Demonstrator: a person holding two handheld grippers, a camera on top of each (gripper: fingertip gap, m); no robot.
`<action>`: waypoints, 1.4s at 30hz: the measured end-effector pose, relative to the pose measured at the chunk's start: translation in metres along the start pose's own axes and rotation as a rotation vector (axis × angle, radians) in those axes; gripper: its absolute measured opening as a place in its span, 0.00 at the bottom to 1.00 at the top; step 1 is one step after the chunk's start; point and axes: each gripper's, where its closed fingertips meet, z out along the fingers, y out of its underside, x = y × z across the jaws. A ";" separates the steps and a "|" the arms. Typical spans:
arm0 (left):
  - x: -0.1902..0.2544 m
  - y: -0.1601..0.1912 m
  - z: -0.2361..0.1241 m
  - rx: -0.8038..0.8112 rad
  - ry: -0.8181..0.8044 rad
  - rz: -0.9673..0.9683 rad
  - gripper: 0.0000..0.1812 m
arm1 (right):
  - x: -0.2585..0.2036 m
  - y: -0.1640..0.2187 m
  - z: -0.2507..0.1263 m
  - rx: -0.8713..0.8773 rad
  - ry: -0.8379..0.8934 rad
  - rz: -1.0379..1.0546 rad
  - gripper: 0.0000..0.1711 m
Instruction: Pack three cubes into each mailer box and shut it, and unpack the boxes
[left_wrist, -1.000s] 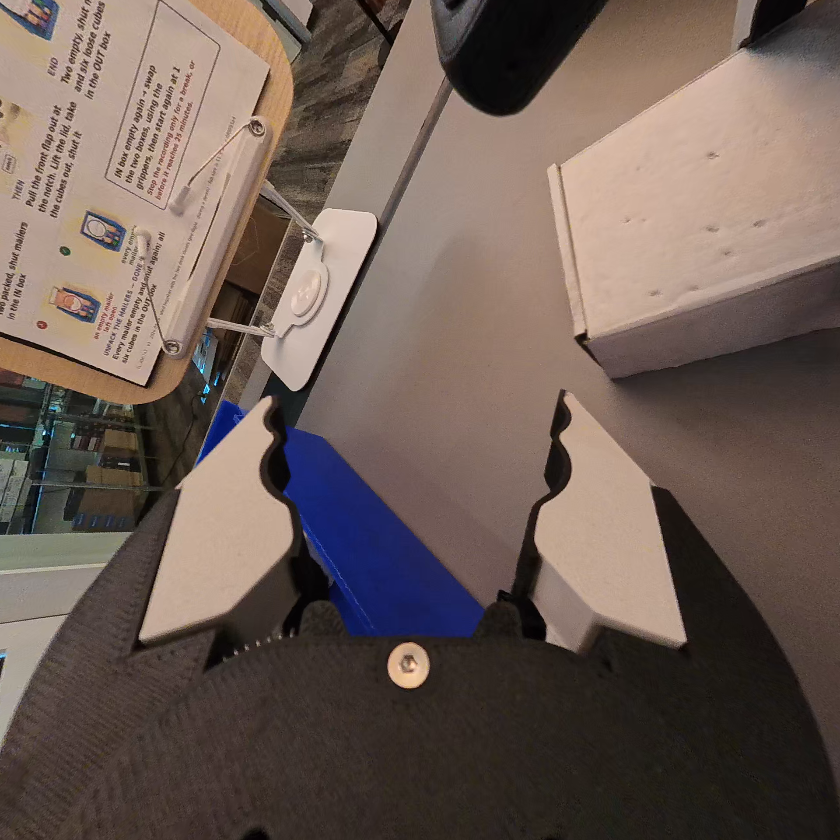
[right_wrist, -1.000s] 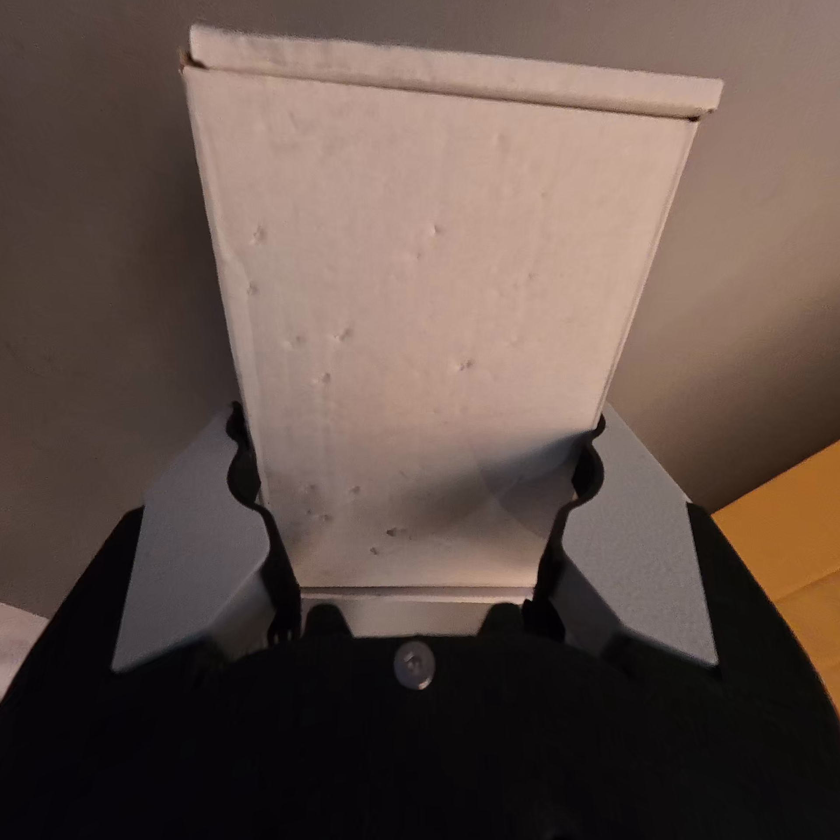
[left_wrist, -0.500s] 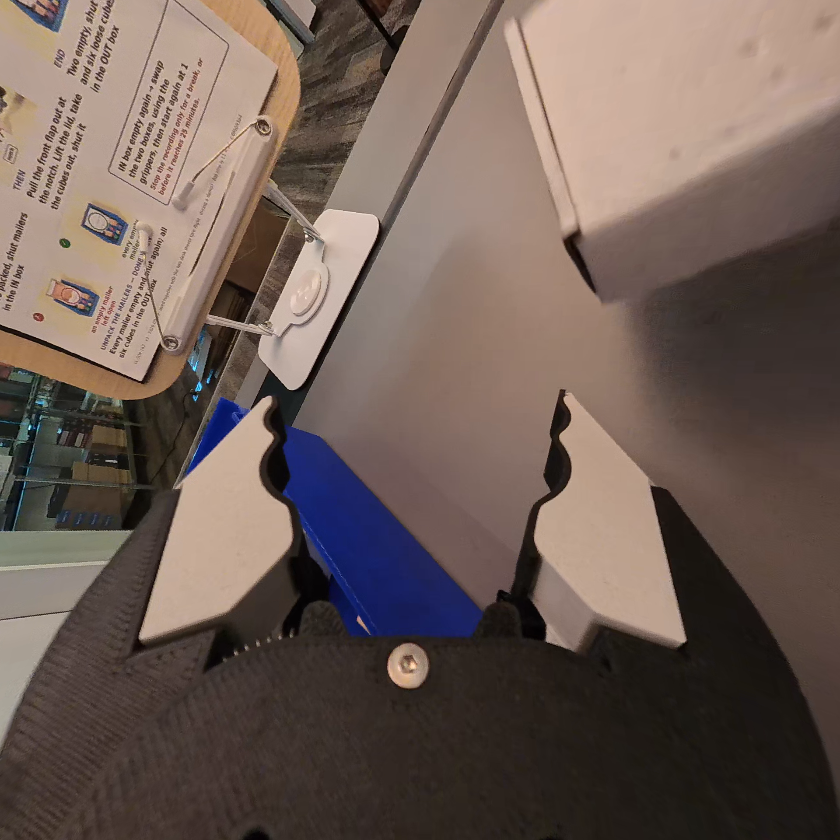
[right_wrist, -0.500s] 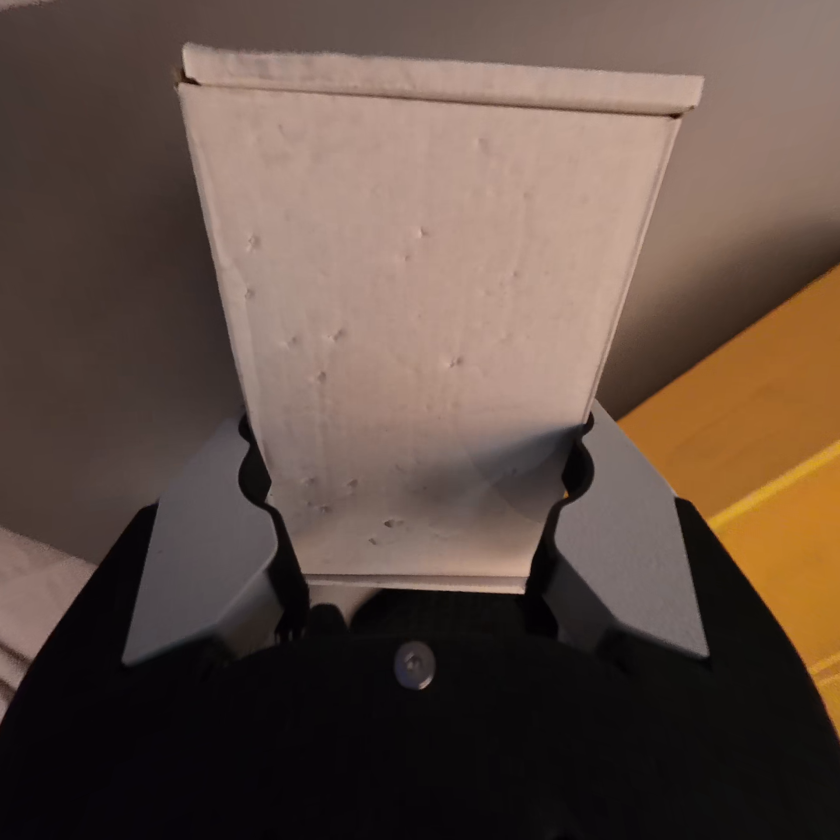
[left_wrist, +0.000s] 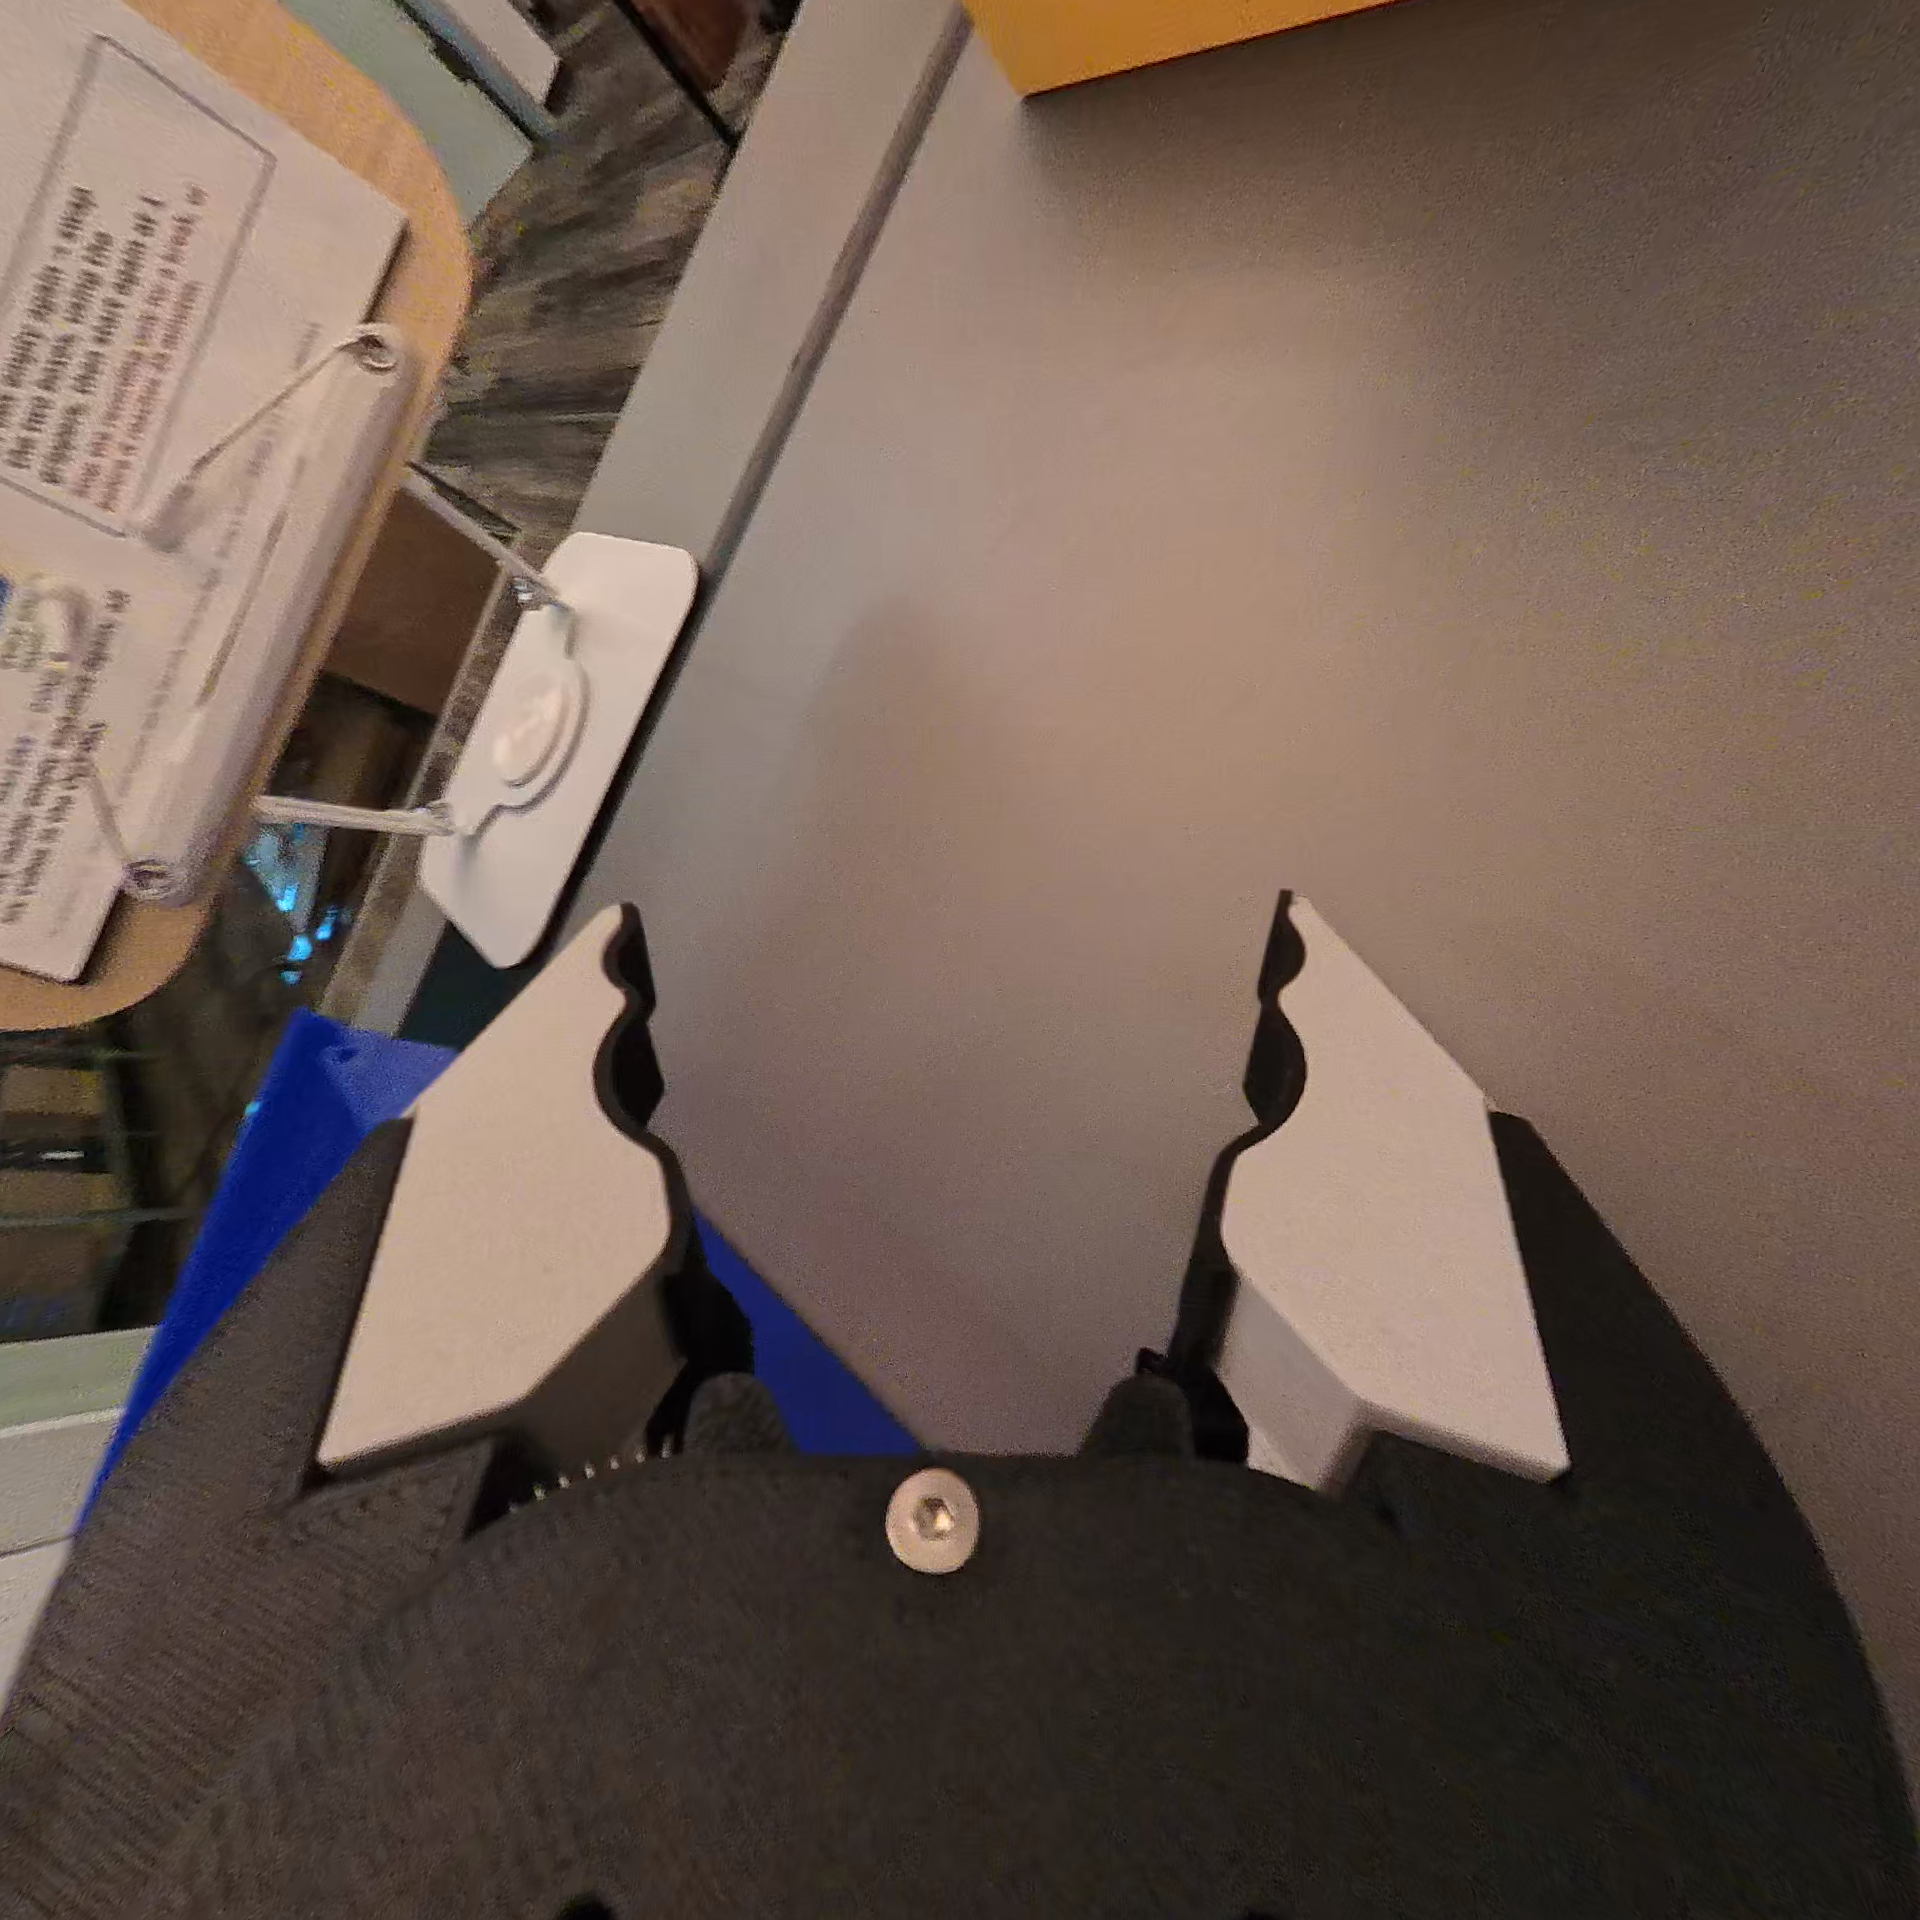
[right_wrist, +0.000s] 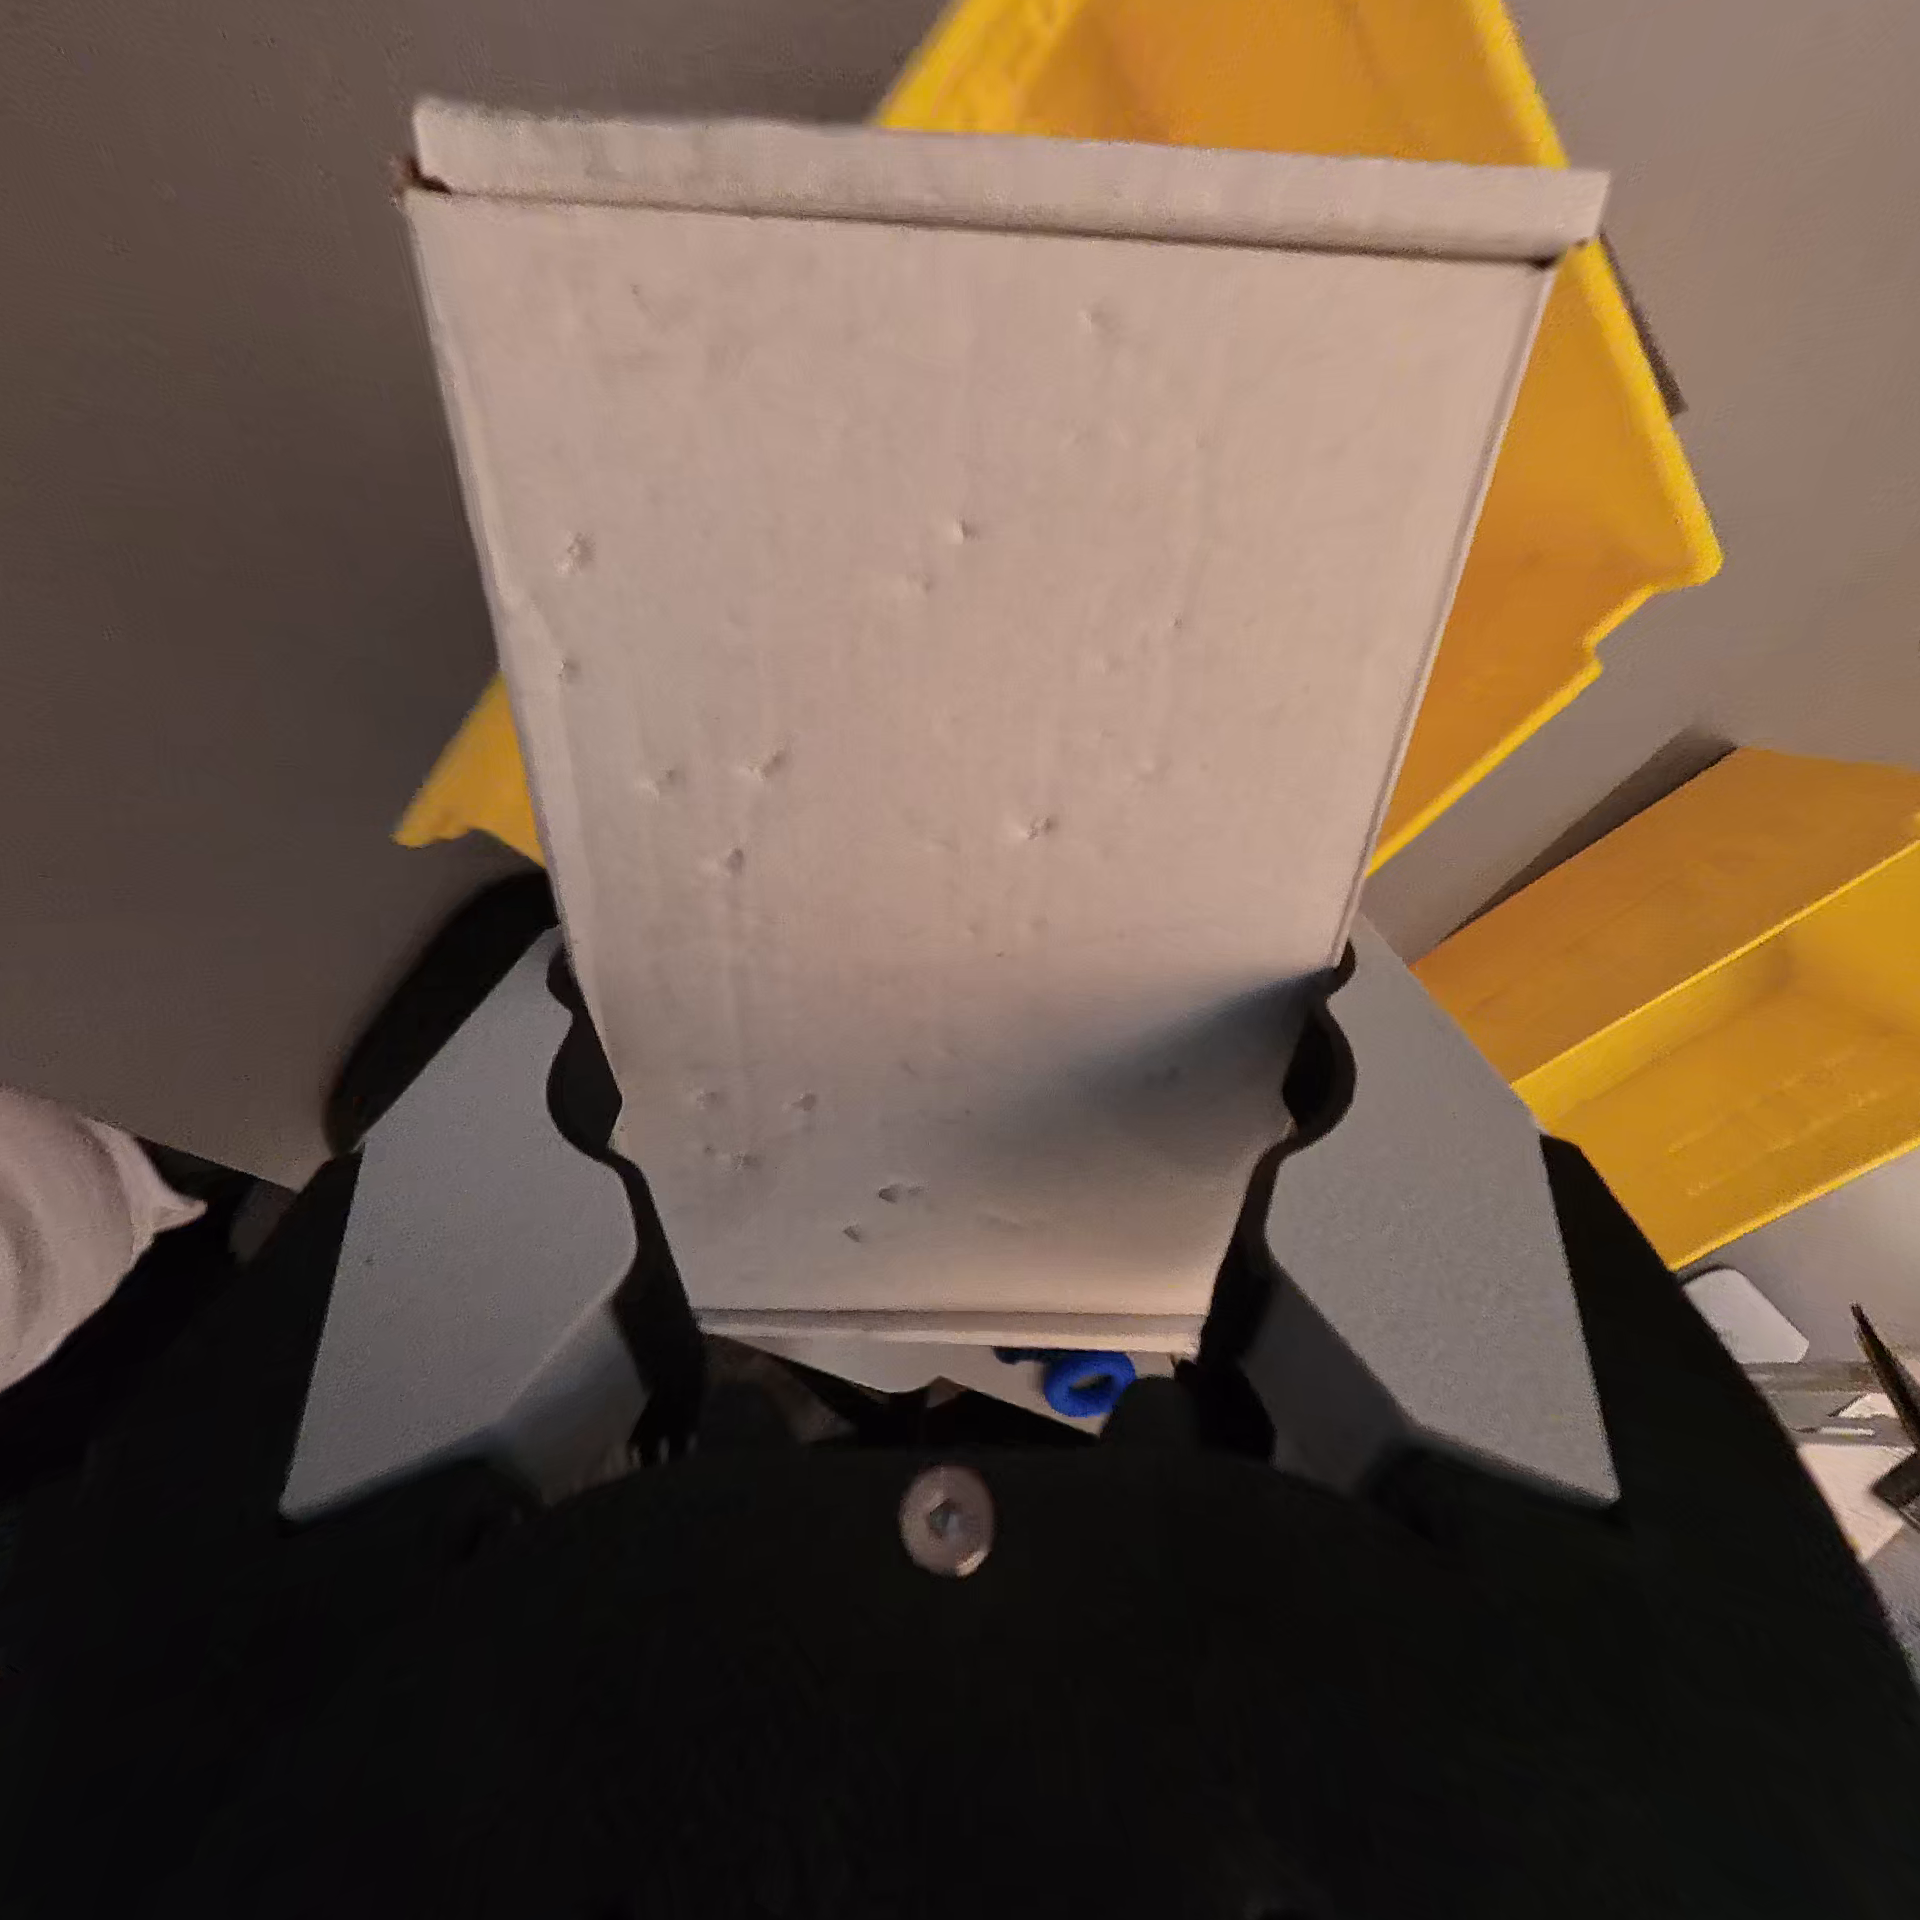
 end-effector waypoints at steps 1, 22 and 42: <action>0.005 0.000 0.003 0.001 0.023 -0.008 0.64 | 0.009 0.002 0.011 -0.009 -0.002 -0.022 0.77; 0.045 0.017 0.037 -0.056 0.131 0.059 0.64 | 0.067 -0.041 0.146 -0.113 0.159 -0.717 0.76; 0.044 0.018 0.038 -0.054 0.143 0.044 0.64 | 0.096 -0.043 0.150 -0.223 0.348 -0.820 0.73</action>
